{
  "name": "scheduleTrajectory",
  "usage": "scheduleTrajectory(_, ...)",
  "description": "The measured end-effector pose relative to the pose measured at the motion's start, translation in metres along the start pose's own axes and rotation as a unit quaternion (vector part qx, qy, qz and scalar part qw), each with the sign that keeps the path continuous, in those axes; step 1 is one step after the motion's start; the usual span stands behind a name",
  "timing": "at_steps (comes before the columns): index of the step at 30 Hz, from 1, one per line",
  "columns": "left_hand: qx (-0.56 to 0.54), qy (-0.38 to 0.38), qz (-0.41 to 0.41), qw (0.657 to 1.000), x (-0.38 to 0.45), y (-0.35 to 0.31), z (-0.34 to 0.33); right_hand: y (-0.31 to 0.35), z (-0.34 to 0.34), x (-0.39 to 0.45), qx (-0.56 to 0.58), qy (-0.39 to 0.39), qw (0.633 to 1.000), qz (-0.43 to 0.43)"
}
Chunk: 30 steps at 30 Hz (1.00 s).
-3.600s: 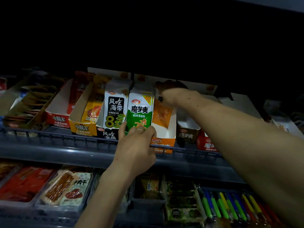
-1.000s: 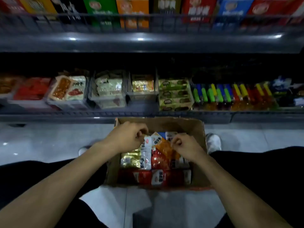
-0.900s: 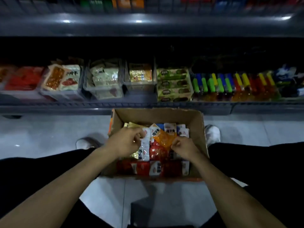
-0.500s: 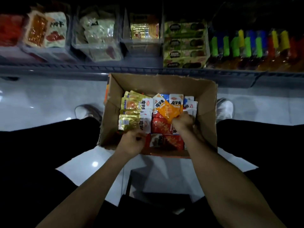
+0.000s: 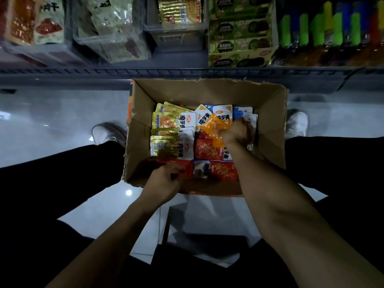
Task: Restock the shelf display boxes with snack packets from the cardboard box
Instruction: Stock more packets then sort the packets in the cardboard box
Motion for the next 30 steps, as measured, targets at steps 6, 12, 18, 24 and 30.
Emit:
scheduleTrajectory(6, -0.017, 0.009, 0.016, 1.000, 0.001, 0.002, -0.001, 0.009, -0.008, 0.004, 0.083, 0.081, 0.993, -0.019)
scheduleTrajectory(12, -0.027, 0.009, 0.062, 0.998, 0.015, -0.006, 0.000, -0.001, 0.019, -0.004, 0.155, 0.053, 0.986, 0.017)
scheduleTrajectory(18, -0.267, -0.029, 0.085, 0.960, 0.025, -0.034, 0.018, -0.005, 0.059, -0.043, 0.315, 0.157, 0.935, 0.036)
scheduleTrajectory(24, -0.405, -0.132, 0.052, 0.903, 0.016, -0.062, 0.063, 0.025, 0.098, -0.095, 0.282, 0.257, 0.906, 0.182)
scheduleTrajectory(30, -0.263, -0.204, -0.051, 0.941, -0.009, -0.081, 0.103, 0.050, 0.124, -0.135, 0.206, 0.274, 0.899, 0.273)
Point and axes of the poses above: each hand's wrist, its own x-axis towards the middle knuckle, its own z-axis out of the back of the hand, y = z × x, the point moved 6 cm from there along x, towards the middle knuckle
